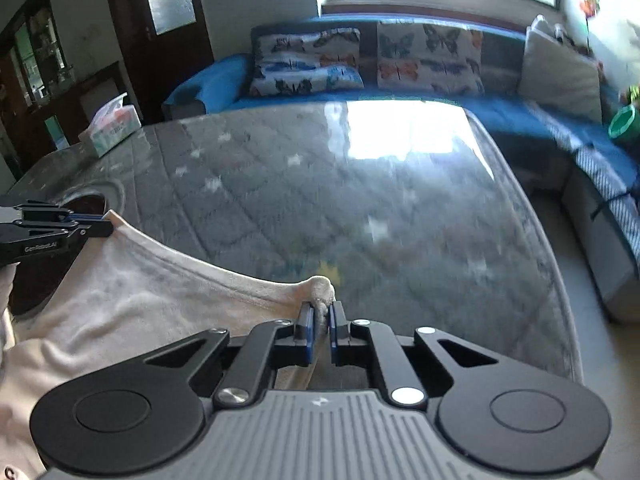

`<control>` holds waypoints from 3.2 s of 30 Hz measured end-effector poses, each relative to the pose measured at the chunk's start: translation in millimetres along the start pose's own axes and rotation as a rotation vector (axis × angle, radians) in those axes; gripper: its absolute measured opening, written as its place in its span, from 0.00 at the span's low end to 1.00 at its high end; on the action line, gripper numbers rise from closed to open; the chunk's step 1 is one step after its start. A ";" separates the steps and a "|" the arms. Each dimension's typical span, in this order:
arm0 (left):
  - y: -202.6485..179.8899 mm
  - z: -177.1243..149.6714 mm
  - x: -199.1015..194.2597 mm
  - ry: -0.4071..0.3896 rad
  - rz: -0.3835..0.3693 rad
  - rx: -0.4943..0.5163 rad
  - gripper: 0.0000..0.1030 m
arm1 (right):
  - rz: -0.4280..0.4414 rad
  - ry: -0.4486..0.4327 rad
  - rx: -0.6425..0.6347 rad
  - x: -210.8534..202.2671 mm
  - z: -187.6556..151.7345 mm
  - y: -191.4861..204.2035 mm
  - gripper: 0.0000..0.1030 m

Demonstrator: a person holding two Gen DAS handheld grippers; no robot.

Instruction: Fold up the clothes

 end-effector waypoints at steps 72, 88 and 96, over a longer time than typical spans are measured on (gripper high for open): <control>-178.8 -52.6 -106.3 -0.082 -0.377 0.178 0.18 | -0.309 -0.097 0.051 -114.2 -136.1 -32.9 0.31; -236.3 -101.2 -138.3 -0.085 -0.484 0.278 0.31 | -0.428 -0.317 0.235 -184.2 -165.6 -63.9 0.03; -242.1 -110.3 -141.0 -0.062 -0.507 0.291 0.31 | -0.514 -0.268 0.364 -193.9 -205.0 -93.0 0.15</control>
Point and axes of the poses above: each gripper's, at about its wrist camera, not at the fingertips, and x roughly the way its jaws point, y to its left, z to its top, the point moved 8 cm from there along x, roughly the way its jaws point, and after that the axes turned 6 degrees about x, right-handed, at the moved point
